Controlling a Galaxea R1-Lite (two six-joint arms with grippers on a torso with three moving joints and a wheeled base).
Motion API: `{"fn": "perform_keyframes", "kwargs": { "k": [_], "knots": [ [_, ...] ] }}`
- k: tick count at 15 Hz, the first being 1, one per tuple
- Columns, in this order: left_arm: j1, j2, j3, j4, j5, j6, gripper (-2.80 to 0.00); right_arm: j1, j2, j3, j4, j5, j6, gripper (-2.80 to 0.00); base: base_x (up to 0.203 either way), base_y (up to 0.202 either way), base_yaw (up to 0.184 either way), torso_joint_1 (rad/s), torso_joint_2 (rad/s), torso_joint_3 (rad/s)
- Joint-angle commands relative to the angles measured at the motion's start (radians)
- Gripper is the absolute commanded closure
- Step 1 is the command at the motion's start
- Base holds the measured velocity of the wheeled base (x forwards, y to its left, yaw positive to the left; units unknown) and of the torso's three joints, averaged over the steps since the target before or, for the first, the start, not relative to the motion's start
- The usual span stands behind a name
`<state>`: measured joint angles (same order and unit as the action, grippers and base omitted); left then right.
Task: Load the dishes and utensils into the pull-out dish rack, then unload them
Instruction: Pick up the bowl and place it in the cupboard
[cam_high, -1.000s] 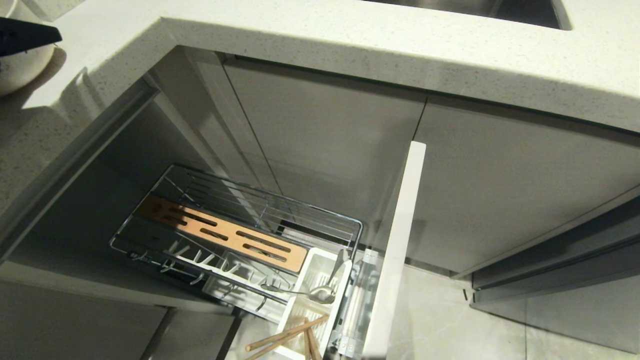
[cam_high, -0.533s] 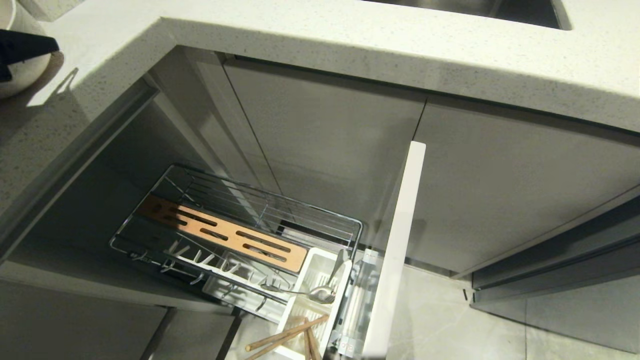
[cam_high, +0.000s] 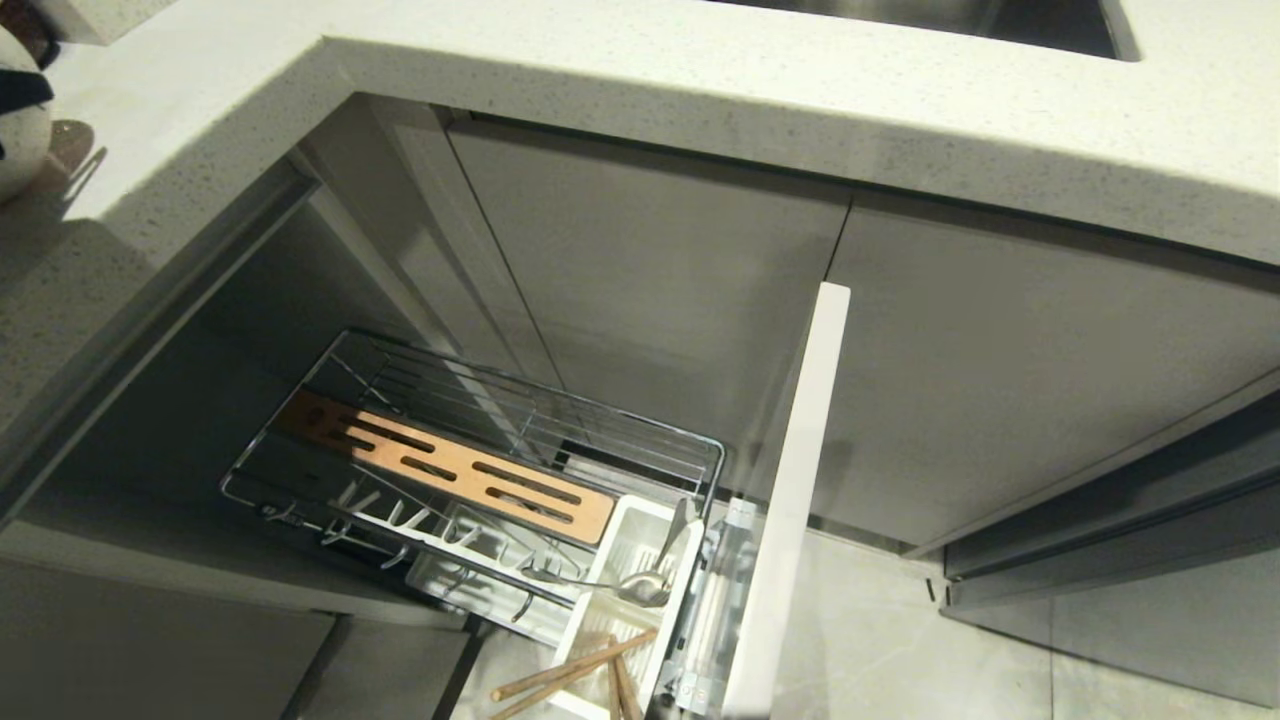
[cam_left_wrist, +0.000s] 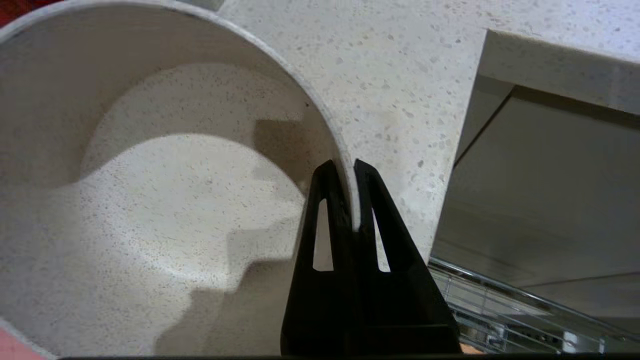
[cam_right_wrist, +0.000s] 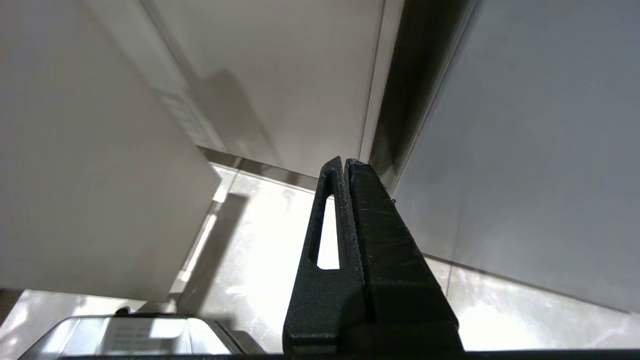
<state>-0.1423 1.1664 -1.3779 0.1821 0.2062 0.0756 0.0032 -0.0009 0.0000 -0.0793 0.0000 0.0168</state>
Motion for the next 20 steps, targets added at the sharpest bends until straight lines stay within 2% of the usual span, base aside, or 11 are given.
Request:
{"fn": "perform_keyframes", "kwargs": {
  "k": [1,5,7,9,10,12,13,15,19,20],
  "knots": [
    [-0.001,-0.03,0.003,-0.007,-0.001,-0.002,0.0,0.0,0.001,0.027,0.0,0.0,0.0,0.0,0.0,0.0,0.0,0.0,0.0,0.0],
    [-0.029,-0.142,0.022,-0.118,-0.006,-0.017,0.0,0.0,0.001,0.026,0.0,0.0,0.0,0.0,0.0,0.0,0.0,0.0,0.0,0.0],
    [-0.068,-0.166,0.019,-0.234,-0.003,-0.056,0.0,0.0,0.001,0.026,0.0,0.0,0.0,0.0,0.0,0.0,0.0,0.0,0.0,0.0],
    [-0.128,-0.169,-0.006,-0.242,0.003,-0.057,0.0,0.0,0.001,0.026,0.0,0.0,0.0,0.0,0.0,0.0,0.0,0.0,0.0,0.0],
    [-0.172,-0.167,-0.011,-0.241,0.018,-0.057,0.0,0.0,0.001,0.026,0.0,0.0,0.0,0.0,0.0,0.0,0.0,0.0,0.0,0.0],
    [-0.261,-0.168,-0.011,-0.247,0.1,-0.082,0.0,0.0,0.001,0.026,0.0,0.0,0.0,0.0,0.0,0.0,0.0,0.0,0.0,0.0],
    [-0.314,-0.167,-0.012,-0.249,0.122,-0.138,0.0,0.0,0.001,0.026,0.0,0.0,0.0,0.0,0.0,0.0,0.0,0.0,0.0,0.0],
    [-0.4,-0.152,-0.006,-0.251,0.12,-0.279,0.0,0.0,0.001,0.027,0.0,0.0,0.0,0.0,0.0,0.0,0.0,0.0,0.0,0.0],
    [-0.462,-0.115,0.05,-0.251,-0.09,-0.543,0.0,0.0,0.001,0.026,0.0,0.0,0.0,0.0,0.0,0.0,0.0,0.0,0.0,0.0],
    [-0.469,-0.112,0.057,-0.25,-0.117,-0.597,0.0,0.0,0.001,0.026,0.0,0.0,0.0,0.0,0.0,0.0,0.0,0.0,0.0,0.0]
  ]
}}
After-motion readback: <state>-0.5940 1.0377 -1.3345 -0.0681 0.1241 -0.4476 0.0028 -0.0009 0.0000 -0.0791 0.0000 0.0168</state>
